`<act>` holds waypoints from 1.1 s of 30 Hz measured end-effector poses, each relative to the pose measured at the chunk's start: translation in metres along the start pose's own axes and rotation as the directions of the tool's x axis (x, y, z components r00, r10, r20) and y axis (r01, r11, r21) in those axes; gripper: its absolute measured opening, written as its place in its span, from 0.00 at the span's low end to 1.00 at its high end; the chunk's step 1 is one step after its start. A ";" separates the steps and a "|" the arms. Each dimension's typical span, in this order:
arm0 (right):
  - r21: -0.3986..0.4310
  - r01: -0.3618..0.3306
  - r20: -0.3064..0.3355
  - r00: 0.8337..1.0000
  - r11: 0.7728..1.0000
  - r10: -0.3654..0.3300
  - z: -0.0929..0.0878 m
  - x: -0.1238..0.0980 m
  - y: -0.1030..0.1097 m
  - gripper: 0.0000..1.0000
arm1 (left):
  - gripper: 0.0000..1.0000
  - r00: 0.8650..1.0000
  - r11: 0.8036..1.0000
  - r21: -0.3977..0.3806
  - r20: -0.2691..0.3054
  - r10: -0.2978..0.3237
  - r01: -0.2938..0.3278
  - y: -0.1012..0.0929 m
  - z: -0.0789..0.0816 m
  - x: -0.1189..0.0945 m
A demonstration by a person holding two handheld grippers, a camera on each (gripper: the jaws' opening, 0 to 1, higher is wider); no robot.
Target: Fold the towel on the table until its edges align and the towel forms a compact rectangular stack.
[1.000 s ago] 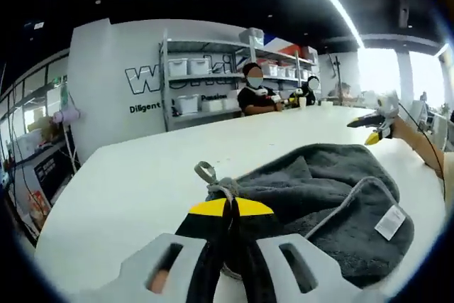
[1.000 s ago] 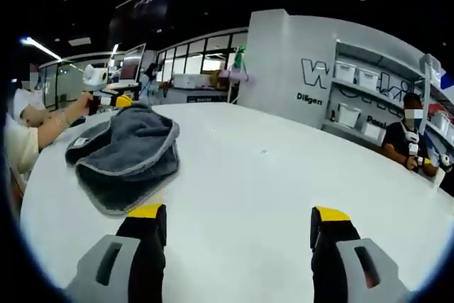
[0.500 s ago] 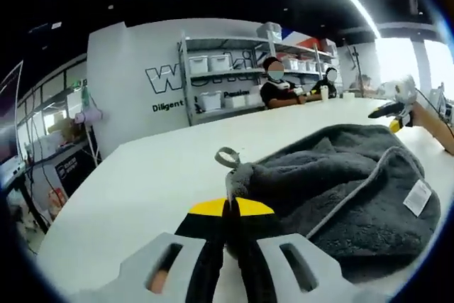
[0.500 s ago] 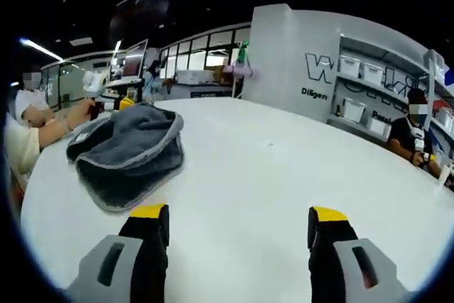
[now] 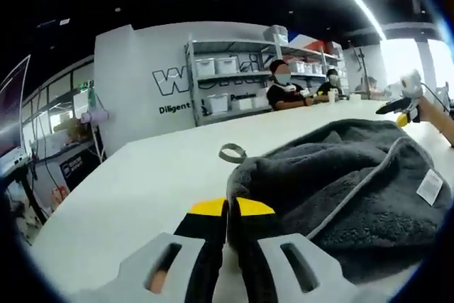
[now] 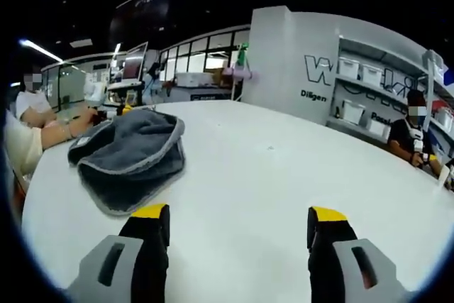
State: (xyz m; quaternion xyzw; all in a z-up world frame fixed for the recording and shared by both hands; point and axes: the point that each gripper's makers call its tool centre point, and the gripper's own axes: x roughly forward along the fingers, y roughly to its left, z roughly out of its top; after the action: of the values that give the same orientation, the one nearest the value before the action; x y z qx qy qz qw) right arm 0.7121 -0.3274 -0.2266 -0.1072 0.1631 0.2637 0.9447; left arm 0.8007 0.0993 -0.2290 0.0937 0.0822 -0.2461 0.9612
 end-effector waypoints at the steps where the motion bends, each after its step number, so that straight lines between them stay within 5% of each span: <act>1: -0.002 -0.001 0.001 1.000 1.000 0.001 0.001 0.000 0.000 0.80 | 0.04 1.000 1.000 -0.006 -0.001 0.000 0.000 0.000 -0.001 0.000; 16: -0.007 0.002 0.013 1.000 1.000 -0.002 0.005 -0.003 -0.001 0.80 | 0.08 1.000 0.999 -0.036 -0.014 -0.010 0.010 -0.001 -0.006 0.000; 20: -0.006 -0.001 0.012 1.000 1.000 0.001 0.005 -0.003 0.000 0.80 | 0.17 1.000 0.999 -0.048 -0.007 -0.016 0.016 -0.002 -0.002 -0.001; 33: -0.001 -0.022 0.007 1.000 1.000 0.022 0.003 -0.001 0.004 0.80 | 0.45 0.988 0.993 -0.100 0.144 -0.055 0.070 -0.014 0.043 -0.018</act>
State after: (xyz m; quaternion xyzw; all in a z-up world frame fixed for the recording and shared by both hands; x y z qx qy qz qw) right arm 0.7102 -0.3234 -0.2236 -0.1048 0.1611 0.2745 0.9422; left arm 0.7829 0.0857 -0.1853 0.0229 0.0300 -0.2774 0.9600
